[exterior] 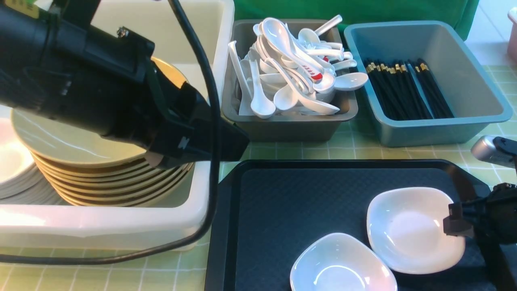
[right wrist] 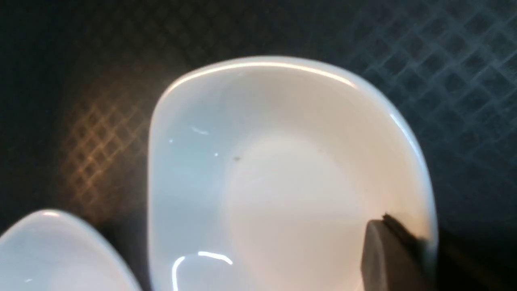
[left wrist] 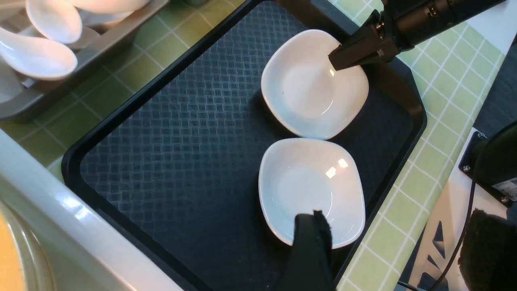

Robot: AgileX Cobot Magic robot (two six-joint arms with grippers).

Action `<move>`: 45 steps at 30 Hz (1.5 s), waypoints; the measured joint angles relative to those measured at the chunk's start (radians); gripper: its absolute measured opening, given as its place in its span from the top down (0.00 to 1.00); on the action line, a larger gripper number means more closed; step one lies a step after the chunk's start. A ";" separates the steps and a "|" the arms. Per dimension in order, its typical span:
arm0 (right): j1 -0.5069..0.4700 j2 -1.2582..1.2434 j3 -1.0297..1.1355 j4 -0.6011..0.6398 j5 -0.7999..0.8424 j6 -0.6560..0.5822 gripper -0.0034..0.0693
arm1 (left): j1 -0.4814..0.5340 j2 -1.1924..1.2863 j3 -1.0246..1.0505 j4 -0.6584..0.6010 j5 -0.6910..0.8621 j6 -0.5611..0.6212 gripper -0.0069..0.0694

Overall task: On green table put chopsticks spoon bowls plates into blue grey white boxes.
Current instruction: 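Place the white bowl down on the black tray with the right gripper, then grasp the small white bowl on the black tray by its rim with the left gripper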

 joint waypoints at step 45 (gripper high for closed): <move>0.194 -0.666 -0.289 -0.260 0.422 0.045 0.23 | -0.281 1.109 -0.658 -0.034 0.038 -0.395 0.35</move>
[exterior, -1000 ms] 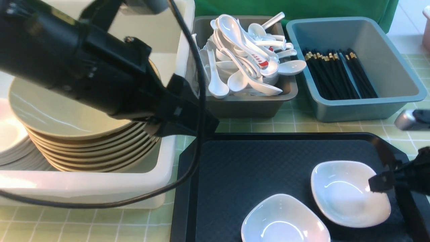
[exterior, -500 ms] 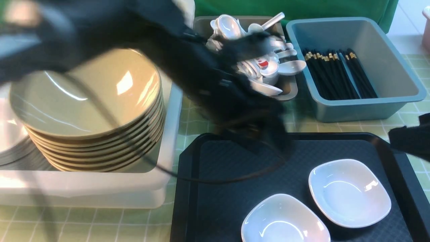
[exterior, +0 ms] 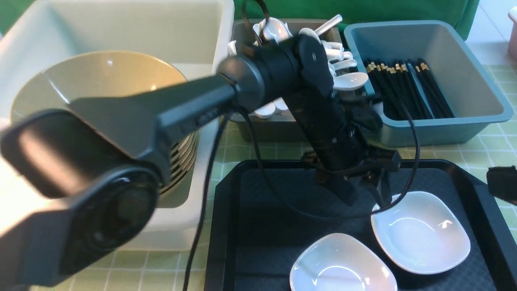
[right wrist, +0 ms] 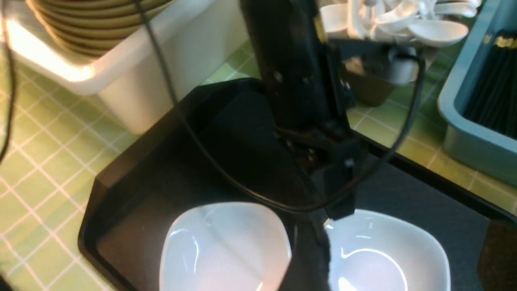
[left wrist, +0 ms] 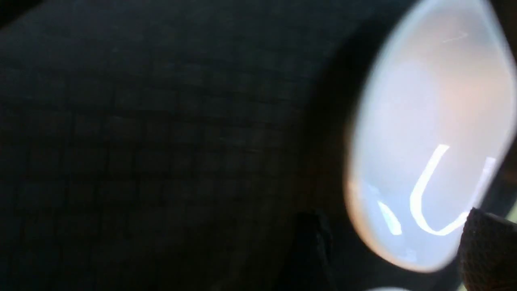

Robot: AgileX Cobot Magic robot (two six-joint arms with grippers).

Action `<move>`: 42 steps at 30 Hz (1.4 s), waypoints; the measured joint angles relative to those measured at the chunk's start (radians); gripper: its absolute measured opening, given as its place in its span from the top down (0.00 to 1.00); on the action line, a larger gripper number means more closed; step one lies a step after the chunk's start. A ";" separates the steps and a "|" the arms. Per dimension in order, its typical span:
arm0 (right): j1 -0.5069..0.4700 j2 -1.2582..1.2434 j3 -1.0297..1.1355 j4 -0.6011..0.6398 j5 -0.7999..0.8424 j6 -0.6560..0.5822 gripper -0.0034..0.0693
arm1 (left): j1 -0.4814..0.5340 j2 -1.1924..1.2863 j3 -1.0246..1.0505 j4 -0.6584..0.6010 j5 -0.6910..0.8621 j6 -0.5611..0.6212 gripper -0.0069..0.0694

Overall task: On green table put chopsticks spoon bowls plates into blue grey white boxes.
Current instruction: 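Grasp the small white bowl on the black tray by its rim with the left gripper, then place the white bowl into the white bin with the other dishes with the left gripper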

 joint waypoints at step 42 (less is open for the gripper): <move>0.247 0.098 -0.132 0.127 -0.173 -0.204 0.91 | 0.410 -0.639 0.129 -0.119 0.033 0.160 0.89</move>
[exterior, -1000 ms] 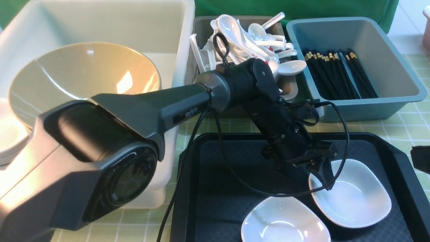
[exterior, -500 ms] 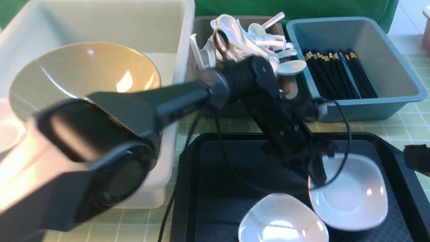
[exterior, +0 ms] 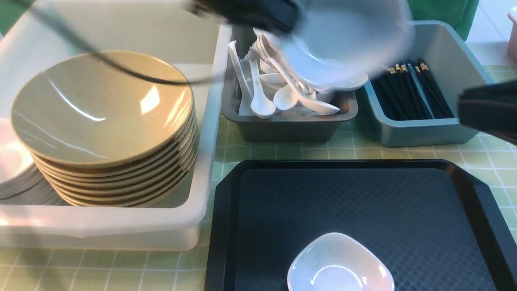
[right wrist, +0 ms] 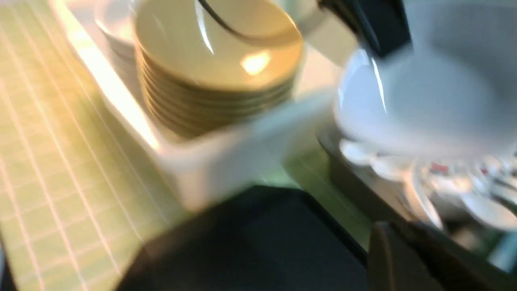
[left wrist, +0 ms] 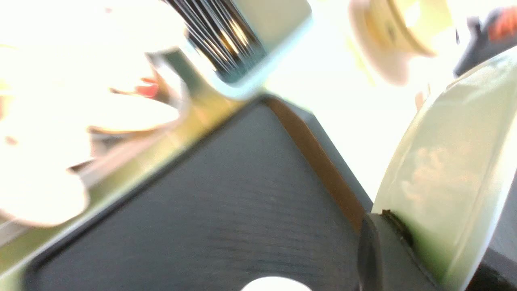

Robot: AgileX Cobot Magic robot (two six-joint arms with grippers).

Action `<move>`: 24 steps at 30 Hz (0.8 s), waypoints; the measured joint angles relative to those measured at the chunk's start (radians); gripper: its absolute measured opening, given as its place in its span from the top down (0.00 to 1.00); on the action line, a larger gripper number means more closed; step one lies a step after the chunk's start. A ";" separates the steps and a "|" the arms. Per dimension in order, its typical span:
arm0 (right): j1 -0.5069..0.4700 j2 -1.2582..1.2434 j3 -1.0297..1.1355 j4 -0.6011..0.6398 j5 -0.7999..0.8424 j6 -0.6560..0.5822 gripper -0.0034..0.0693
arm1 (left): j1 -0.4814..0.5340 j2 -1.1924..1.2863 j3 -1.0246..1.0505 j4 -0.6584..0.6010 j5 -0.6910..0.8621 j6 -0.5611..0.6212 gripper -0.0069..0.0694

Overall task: On green table put chopsticks spoon bowls plates into blue grey white boxes.
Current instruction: 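Place the white bowl into the white bin with the other dishes with the left gripper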

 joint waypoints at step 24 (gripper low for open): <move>0.105 0.146 -0.006 0.290 0.046 -0.259 0.92 | 1.087 -0.419 0.587 -0.024 -0.169 -0.285 0.89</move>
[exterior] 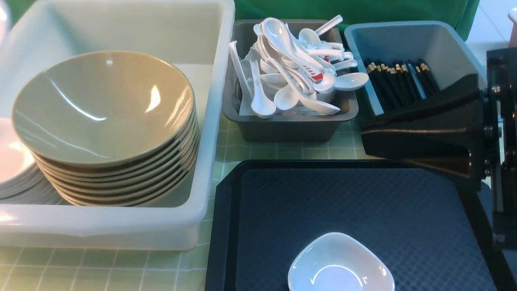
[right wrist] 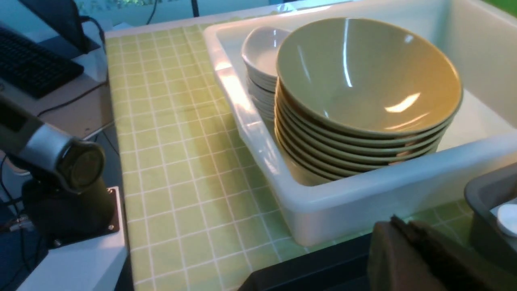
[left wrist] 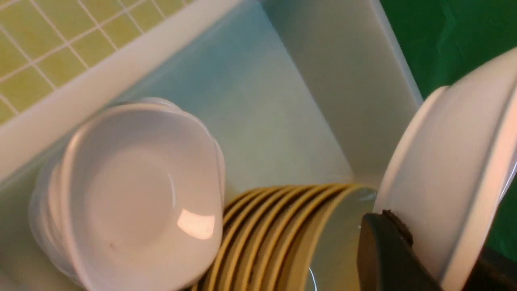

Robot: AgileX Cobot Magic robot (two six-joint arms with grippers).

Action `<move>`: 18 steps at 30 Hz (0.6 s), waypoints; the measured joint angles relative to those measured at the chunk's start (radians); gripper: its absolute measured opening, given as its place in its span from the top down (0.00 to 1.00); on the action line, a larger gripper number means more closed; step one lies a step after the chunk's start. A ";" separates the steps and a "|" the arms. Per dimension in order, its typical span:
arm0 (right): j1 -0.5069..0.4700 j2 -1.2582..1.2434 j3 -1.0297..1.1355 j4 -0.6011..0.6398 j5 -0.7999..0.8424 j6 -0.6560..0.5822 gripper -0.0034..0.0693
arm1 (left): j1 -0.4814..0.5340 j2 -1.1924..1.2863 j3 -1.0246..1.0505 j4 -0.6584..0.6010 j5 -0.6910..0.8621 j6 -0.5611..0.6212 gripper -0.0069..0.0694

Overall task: On green table put chopsticks spoon bowls plates into blue grey white boxes.
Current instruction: 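Place the white bowl into the white bin with the other dishes with the left gripper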

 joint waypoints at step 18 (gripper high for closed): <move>0.004 0.000 0.000 0.000 0.001 0.000 0.90 | -0.073 0.080 0.204 0.368 -0.118 -0.188 0.89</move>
